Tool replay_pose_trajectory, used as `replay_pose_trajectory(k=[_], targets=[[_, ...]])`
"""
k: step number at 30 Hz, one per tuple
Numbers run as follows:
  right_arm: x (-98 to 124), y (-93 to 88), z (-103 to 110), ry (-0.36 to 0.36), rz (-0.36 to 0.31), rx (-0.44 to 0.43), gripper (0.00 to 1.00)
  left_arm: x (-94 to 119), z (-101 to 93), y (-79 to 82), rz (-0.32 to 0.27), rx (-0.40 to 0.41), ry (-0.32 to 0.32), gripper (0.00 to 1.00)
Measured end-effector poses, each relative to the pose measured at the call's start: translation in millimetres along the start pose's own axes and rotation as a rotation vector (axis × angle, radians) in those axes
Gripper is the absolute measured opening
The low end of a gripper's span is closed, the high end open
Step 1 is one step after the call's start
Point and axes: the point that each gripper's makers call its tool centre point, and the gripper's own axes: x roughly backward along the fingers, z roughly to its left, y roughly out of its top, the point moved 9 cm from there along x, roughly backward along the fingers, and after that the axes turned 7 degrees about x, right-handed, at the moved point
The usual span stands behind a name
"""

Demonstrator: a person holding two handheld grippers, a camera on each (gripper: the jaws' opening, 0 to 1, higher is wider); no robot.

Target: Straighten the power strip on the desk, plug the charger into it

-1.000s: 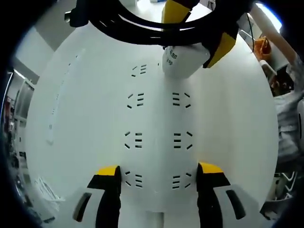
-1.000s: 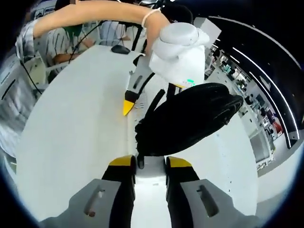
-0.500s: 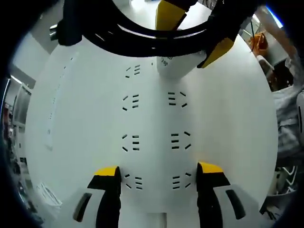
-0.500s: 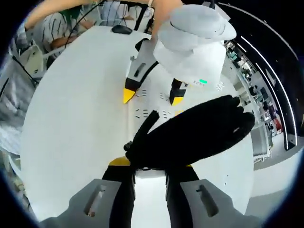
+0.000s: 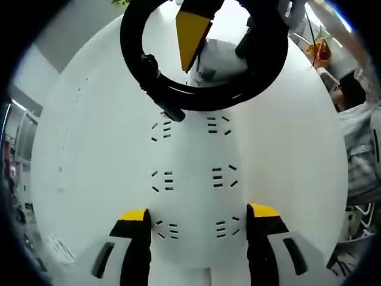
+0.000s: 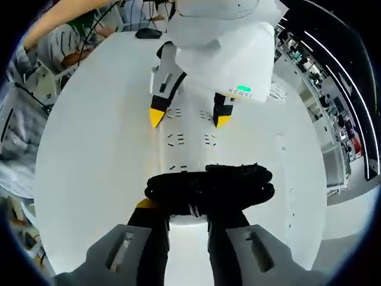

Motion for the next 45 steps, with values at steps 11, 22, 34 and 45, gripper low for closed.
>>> replay_pose_trajectory(k=[11, 22, 34, 45], targets=[[-0.7, -5.6, 3.6, 0.008, -0.014, -0.035, 0.22, -0.5, 0.8, 0.6, 0.002, -0.008, -0.007, 0.64], [0.1, -6.2, 13.8, -0.035, -0.025, 0.003, 0.23, 0.0, 0.7, -0.7, -0.004, 0.011, -0.013, 0.66], [-0.2, -5.8, 14.8, -0.051, -0.051, 0.037, 0.24, -0.6, -2.6, -1.6, -0.047, 0.032, -0.018, 0.70], [-1.2, -9.3, 13.8, -0.064, -0.108, 0.086, 0.25, -6.2, -5.0, -5.2, -0.149, 0.084, -0.052, 0.85]])
